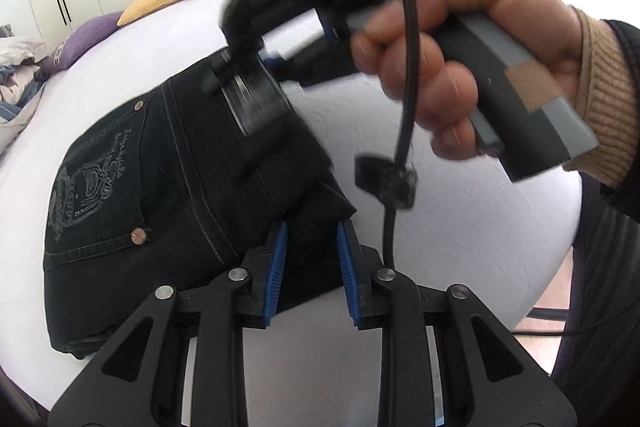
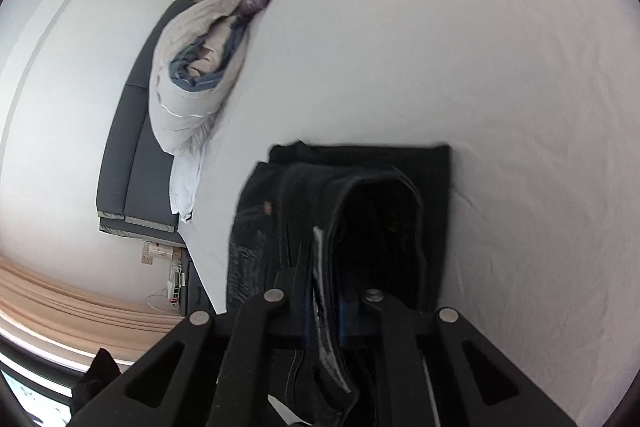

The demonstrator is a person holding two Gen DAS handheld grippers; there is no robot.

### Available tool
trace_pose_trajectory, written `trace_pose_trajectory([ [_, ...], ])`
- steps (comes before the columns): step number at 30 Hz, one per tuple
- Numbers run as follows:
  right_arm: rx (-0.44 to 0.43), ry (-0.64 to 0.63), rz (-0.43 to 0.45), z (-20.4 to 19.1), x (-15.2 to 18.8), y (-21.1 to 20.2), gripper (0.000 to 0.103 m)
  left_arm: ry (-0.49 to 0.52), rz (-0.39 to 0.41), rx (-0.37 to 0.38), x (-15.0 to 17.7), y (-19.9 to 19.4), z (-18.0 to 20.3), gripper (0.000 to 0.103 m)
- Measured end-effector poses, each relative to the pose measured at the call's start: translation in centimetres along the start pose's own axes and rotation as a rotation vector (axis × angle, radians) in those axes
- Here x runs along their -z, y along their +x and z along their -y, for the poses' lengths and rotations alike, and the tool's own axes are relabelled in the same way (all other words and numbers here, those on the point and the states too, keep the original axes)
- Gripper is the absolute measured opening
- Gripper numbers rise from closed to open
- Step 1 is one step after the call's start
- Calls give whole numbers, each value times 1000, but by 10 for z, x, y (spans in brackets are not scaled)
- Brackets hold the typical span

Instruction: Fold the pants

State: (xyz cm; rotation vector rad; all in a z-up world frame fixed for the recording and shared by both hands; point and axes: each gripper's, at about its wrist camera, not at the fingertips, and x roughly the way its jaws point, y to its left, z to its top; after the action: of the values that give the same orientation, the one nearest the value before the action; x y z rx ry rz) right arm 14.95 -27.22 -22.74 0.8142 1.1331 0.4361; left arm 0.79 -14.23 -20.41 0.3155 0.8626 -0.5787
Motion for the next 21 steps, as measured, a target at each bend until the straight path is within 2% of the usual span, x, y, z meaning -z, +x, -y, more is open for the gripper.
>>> trace_pose_trajectory([
  [1, 23, 15, -3, 10, 5, 2, 17, -13, 8, 17, 1, -5, -2, 23],
  [2, -11, 29, 6, 17, 9, 0, 17, -21, 16, 34, 2, -11, -5, 23],
  [3, -55, 54, 20, 23, 12, -3, 21, -28, 25, 51, 3, -18, -8, 26],
  [5, -64, 73, 37, 27, 14, -12, 32, -37, 44, 87, 5, -36, -17, 26],
  [7, -14, 45, 80, 23, 12, -28, 37, -39, 69, 81, 5, -55, -32, 26],
  [8, 30, 31, 113, 19, 10, -39, 45, -46, 83, 76, 6, -65, -41, 26],
  [9, 57, 24, 147, 15, 9, -48, 48, -62, 98, 62, 5, -74, -54, 26],
  [10, 32, 19, 176, 10, 9, -59, 48, -87, 111, 42, 3, -80, -67, 27],
  [12, -98, 1, 184, -3, 10, -67, 48, -159, 126, 11, 4, -88, -98, 29],
  [14, -194, -45, 153, -19, 14, -62, 48, -254, 119, -23, 0, -86, -131, 49],
  [15, -234, -71, 120, -26, 18, -56, 48, -290, 117, -42, -3, -85, -143, 66],
  [17, -275, -89, 63, -29, 29, -37, 49, -333, 106, -72, -9, -82, -163, 68],
  [18, -274, -81, 37, -26, 35, -28, 55, -342, 84, -90, -11, -78, -169, 68],
  [20, -185, -42, -35, -7, 47, -5, 60, -366, 53, -102, -14, -72, -180, 68],
  [21, -158, -26, -52, 4, 52, 2, 49, -380, 40, -99, -13, -69, -183, 68],
])
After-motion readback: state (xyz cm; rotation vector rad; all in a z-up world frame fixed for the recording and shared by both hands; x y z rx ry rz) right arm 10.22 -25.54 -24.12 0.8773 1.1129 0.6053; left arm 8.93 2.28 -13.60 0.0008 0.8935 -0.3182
